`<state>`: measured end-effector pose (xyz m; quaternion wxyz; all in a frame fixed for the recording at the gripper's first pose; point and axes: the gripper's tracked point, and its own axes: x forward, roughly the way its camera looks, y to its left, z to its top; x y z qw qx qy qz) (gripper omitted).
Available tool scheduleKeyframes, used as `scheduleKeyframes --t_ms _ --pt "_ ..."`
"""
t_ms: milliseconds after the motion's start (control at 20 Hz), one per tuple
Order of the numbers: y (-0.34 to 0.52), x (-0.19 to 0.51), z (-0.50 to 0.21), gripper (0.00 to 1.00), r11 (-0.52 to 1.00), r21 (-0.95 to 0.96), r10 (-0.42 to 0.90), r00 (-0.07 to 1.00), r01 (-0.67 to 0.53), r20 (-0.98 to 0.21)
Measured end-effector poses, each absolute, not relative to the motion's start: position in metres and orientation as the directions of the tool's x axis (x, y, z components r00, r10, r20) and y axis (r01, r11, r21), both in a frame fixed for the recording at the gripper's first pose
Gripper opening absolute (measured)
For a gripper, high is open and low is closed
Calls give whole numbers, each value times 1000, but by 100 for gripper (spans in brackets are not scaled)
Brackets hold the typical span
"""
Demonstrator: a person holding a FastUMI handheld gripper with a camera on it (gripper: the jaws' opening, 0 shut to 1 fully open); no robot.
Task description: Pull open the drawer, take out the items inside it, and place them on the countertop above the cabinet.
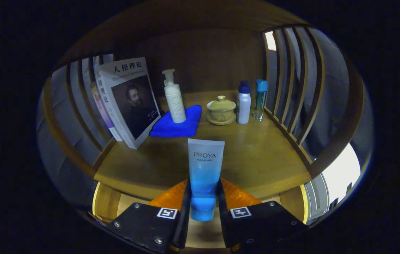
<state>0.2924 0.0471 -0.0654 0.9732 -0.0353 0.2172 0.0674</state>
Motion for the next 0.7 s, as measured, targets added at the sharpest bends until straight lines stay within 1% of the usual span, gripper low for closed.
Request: scheduleKeyframes --t_ms 250,350,450,600,650,700 --pt "44 322 -77 42 994 -28 81 884 -105 -461" --pt "43 334 -79 44 996 -13 75 886 -91 -457" --pt "41 336 -75 52 997 -2 73 895 -82 -441" --pt "38 331 -70 90 996 -13 72 907 -85 -415" --pt "38 328 -68 94 996 -16 76 912 -90 -402" --pt "39 325 -66 95 995 -18 82 920 -96 -384"
